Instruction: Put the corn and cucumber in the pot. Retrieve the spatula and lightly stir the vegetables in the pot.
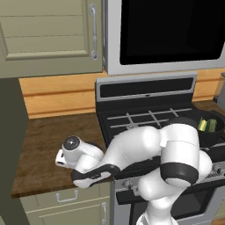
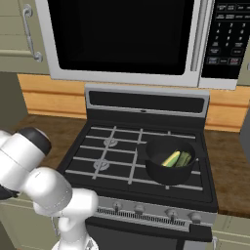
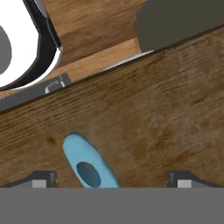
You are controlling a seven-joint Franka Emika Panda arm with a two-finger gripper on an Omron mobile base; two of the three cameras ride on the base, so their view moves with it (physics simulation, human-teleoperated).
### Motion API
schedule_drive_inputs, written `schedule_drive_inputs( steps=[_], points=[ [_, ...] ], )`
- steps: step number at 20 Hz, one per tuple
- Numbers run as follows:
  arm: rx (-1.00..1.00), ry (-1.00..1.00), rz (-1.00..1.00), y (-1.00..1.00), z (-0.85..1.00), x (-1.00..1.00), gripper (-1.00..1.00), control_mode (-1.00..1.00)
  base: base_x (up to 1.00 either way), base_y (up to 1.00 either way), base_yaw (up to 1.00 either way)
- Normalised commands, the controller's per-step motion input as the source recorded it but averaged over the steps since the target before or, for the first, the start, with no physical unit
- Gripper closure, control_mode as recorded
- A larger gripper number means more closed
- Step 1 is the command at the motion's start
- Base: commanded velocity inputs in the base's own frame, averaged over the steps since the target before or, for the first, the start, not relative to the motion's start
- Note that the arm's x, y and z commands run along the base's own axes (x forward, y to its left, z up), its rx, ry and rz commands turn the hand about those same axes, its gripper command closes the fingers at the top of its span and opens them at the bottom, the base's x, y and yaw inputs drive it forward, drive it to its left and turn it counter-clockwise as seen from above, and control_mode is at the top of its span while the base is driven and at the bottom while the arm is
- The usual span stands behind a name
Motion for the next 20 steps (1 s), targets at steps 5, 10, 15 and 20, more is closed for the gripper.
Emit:
schedule_drive_inputs(
  steps=[5,10,15,20],
  points=[
    [0.0,0.0,0.0,0.0,-0.06,-0.04,-1.0,-1.0,0.0,0.0,0.0],
    [0.0,0.01,0.0,-0.11,-0.19,0.0,-1.0,-1.0,0.0,0.0,0.0],
    [0.0,0.0,0.01,-0.14,-0.3,0.07,-1.0,-1.0,0.0,0.0,0.0],
    [0.0,0.01,0.04,0.0,-0.32,0.22,-1.0,-1.0,0.0,0.0,0.0]
  ],
)
